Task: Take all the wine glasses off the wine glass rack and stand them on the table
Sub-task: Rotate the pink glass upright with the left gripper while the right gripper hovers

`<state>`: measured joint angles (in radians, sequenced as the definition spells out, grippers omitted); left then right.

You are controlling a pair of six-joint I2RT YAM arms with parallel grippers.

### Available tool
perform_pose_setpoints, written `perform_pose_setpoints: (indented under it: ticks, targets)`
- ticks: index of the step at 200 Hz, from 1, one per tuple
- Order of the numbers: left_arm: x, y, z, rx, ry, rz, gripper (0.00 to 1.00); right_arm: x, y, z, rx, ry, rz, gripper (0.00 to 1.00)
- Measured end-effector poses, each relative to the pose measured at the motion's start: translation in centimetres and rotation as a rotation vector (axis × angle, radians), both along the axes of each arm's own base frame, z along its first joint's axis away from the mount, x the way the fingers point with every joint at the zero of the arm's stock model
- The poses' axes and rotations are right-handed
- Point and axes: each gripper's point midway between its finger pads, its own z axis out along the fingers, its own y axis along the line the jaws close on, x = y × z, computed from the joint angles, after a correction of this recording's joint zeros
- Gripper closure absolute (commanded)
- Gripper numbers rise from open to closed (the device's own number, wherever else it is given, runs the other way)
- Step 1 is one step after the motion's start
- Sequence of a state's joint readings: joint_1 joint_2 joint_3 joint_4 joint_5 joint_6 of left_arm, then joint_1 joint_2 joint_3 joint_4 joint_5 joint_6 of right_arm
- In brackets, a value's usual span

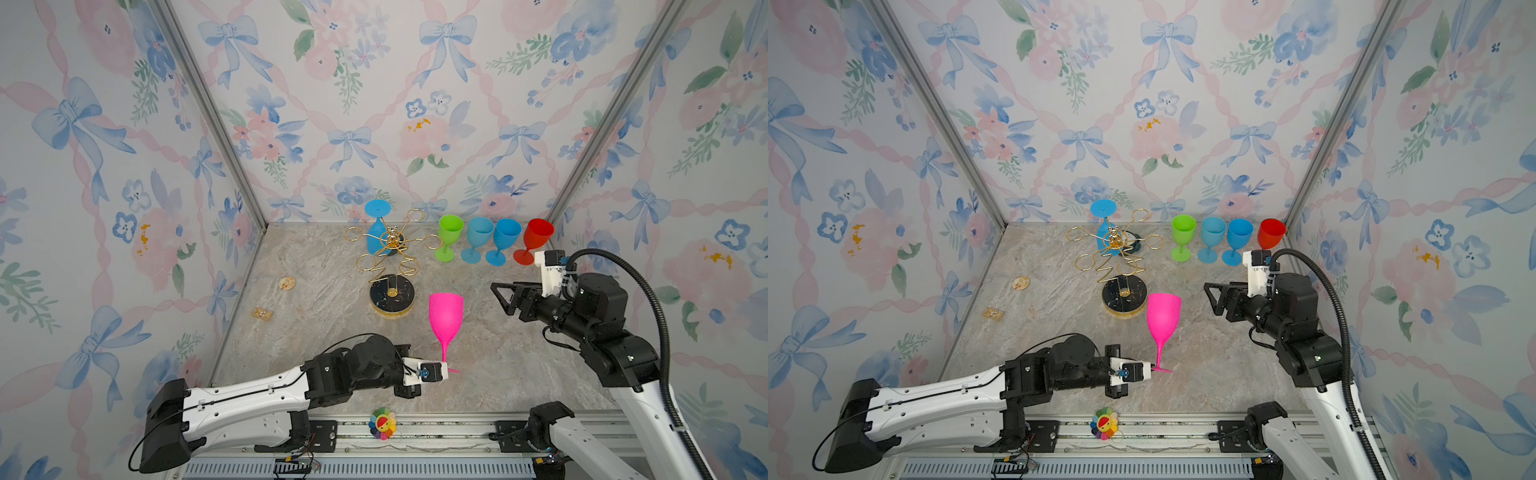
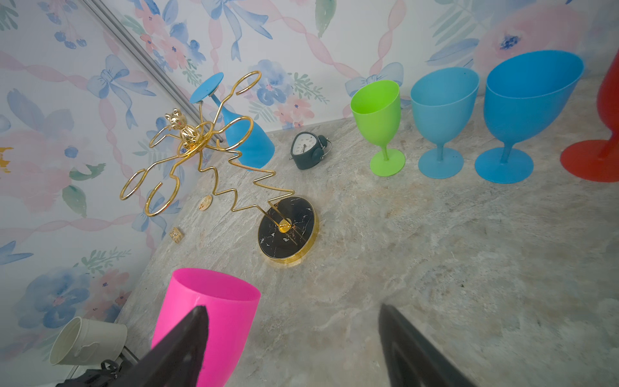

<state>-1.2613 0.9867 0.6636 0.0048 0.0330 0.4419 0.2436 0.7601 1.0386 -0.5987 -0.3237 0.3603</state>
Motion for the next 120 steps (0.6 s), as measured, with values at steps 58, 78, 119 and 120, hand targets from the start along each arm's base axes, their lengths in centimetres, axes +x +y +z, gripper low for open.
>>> perform_pose_setpoints:
  ticks: [58,78,119,120]
  targets:
    - [0.6,0.0,-5.9,0.272,-0.264,0.035,1.0,0.7,1.2,-1.8,0.006,0.082,0.057,0.19]
    - [1.3,0.2,-6.8,0.34,-0.351,0.054,1.0,0.6,1.3,-2.4,0.0,0.111,0.068,0.19]
    - [3.1,0.9,-7.8,0.452,-0.481,0.105,1.0,0.1,1.8,-2.6,0.004,0.122,0.104,0.19]
    - [3.2,1.0,-7.8,0.455,-0.485,0.107,1.0,0.1,1.8,-2.6,0.004,0.122,0.105,0.19]
